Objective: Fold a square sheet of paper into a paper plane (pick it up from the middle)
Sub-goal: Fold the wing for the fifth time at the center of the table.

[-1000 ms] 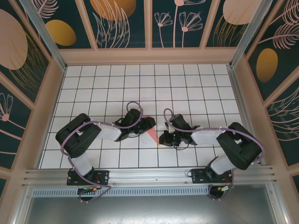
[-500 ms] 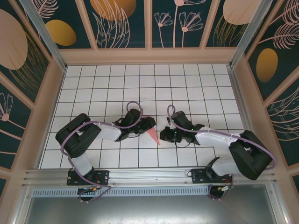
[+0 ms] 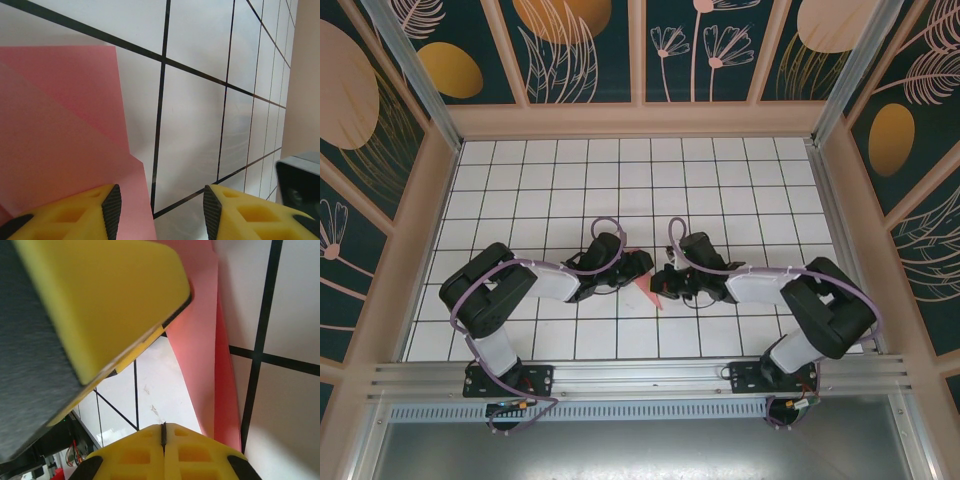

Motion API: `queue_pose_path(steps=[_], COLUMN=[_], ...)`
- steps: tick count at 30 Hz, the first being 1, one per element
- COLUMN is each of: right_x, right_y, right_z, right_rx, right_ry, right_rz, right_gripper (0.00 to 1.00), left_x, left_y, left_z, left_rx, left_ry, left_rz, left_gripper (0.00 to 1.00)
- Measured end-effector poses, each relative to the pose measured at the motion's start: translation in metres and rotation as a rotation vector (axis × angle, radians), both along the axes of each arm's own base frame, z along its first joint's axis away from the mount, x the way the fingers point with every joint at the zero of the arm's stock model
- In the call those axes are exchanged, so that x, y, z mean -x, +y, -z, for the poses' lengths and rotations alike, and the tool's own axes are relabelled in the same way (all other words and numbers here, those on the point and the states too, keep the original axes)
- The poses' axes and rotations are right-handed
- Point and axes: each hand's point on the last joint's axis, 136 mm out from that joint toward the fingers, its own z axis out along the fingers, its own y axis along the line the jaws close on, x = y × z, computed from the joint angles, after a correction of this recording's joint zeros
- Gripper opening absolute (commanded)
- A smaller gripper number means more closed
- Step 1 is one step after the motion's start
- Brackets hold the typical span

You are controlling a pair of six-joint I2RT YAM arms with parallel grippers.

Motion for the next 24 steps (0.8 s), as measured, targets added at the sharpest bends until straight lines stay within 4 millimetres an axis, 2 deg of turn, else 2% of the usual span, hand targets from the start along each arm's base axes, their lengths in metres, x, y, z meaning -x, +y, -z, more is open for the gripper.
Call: queue_pose_path(steps=[8, 16, 24], right_x=[0.003, 0.016, 0.024], right_y=[0.007, -0.002, -0.007], right_z=[-0.002, 0.029, 0.030], right_rx=[-0.038, 0.007, -0.025], right_ry=[0.009, 0.083, 0.044], right_rz=[-0.031, -0.037, -0.043], right_gripper=[0.07, 0.07, 0.07], left_x=[0.000, 0.000, 0.000], left_y=[0.000, 0.000, 0.000], left_z=[0.000, 0.000, 0.000], left_rx=[0.000, 0.000, 0.000], left_ry=[0.000, 0.000, 0.000], left_rz=[0.000, -0.001, -0.001], left_gripper=[0.49, 0.49, 0.49])
